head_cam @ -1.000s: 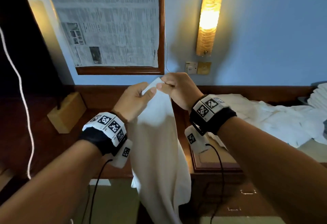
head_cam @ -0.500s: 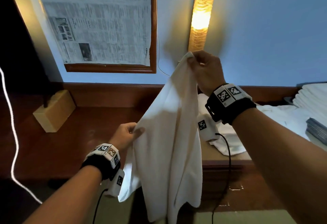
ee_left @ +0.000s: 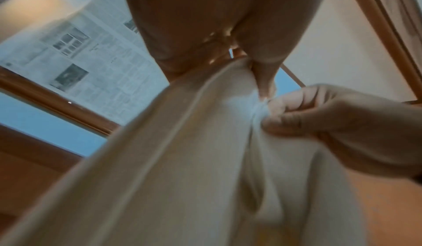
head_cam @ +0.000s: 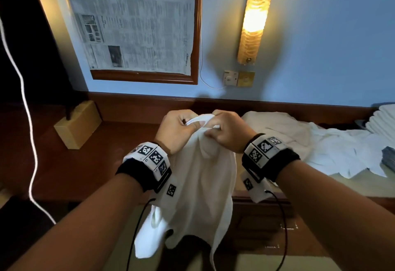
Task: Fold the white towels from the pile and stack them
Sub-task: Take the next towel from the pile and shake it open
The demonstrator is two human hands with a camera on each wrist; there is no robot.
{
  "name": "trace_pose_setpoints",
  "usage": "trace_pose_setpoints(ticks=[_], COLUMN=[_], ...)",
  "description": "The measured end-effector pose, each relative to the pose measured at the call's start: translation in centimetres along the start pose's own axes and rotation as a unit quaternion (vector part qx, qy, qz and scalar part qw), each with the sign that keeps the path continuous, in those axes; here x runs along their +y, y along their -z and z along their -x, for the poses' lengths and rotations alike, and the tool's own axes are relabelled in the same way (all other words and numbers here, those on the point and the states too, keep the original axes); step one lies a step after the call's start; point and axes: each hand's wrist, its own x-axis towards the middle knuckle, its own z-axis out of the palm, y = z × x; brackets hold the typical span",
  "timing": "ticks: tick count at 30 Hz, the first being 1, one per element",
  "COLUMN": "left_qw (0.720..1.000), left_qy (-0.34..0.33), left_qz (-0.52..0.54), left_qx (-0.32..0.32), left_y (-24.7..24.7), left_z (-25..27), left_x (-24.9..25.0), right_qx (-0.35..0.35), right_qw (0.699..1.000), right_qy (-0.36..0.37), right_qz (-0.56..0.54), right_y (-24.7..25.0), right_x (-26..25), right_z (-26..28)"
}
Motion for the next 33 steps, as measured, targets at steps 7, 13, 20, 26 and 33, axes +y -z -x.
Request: trace_pose_setpoints(ticks=[7, 13, 20, 26, 33], left_qw=[0.967, 0.930, 0.910, 0.894, 0.911], left_qy=[0.059, 0.214, 0.322, 0.273, 0.285], left_qz=[-0.236, -0.297, -0.242, -0.055, -0.068], left_qx=[0.067, 0.020, 0.095, 0.351, 0.289], left_y=[2.3, 3.6, 8.7, 15.2, 19.5], left_z=[5.1, 9.1, 10.8, 7.3, 3.8], left_x=[-5.1, -9.5, -11.5, -8.1, -10.1], right_qx=[0.198, 0.296, 0.314, 0.248, 0.177], right_qw=[0.980, 0.952, 0.941, 0.944, 0.950], right_qy=[0.000, -0.019, -0.099, -0.194, -0.233], right_qz=[-0.036, -0.077, -0.076, -0.099, -0.111], right_y=[1.9, 3.9, 3.1, -1.2, -8.6], right_x=[-1.3, -1.6, 1.4, 5.2, 7.0], right_z=[-3.5, -5.4, -4.4, -1.4, 1.2])
